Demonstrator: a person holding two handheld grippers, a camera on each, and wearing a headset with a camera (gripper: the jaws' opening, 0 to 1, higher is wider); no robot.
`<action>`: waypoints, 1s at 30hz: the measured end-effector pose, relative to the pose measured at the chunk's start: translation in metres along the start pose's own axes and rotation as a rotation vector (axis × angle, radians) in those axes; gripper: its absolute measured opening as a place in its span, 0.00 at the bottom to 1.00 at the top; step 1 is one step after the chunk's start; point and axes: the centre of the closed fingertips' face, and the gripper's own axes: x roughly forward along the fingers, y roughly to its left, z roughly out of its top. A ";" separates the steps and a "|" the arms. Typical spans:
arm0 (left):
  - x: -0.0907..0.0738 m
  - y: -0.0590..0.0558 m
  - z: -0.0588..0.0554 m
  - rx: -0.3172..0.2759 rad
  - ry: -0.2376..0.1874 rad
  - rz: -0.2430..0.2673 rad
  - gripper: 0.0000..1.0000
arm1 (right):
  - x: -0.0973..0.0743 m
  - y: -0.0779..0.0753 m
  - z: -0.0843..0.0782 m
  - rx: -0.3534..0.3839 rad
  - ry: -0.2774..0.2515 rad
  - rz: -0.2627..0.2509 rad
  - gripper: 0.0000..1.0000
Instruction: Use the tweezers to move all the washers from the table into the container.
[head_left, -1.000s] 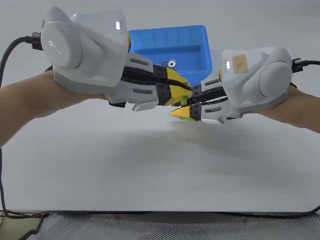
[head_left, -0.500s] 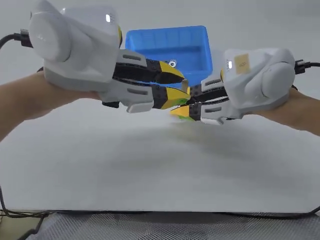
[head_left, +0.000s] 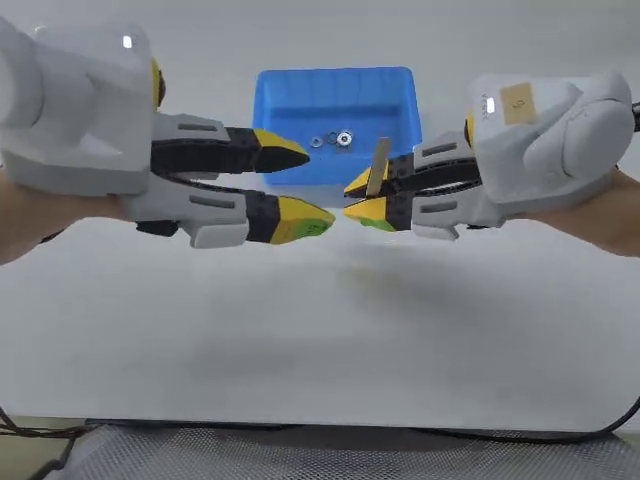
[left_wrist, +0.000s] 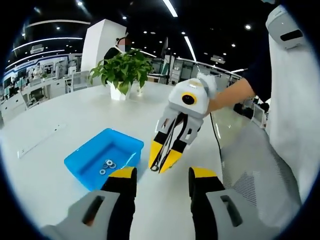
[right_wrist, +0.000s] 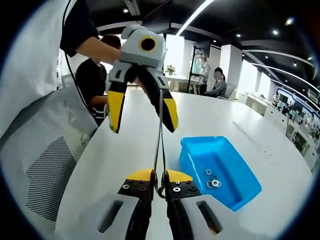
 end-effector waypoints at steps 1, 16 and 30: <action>-0.004 0.001 -0.003 -0.012 0.002 0.008 0.48 | -0.002 -0.001 0.005 -0.004 -0.005 0.000 0.09; -0.049 0.008 -0.014 -0.038 -0.051 0.098 0.87 | -0.012 -0.021 0.054 -0.088 -0.013 -0.024 0.09; -0.074 0.016 -0.023 -0.082 -0.063 0.177 1.00 | 0.006 -0.089 0.051 -0.094 0.001 -0.087 0.09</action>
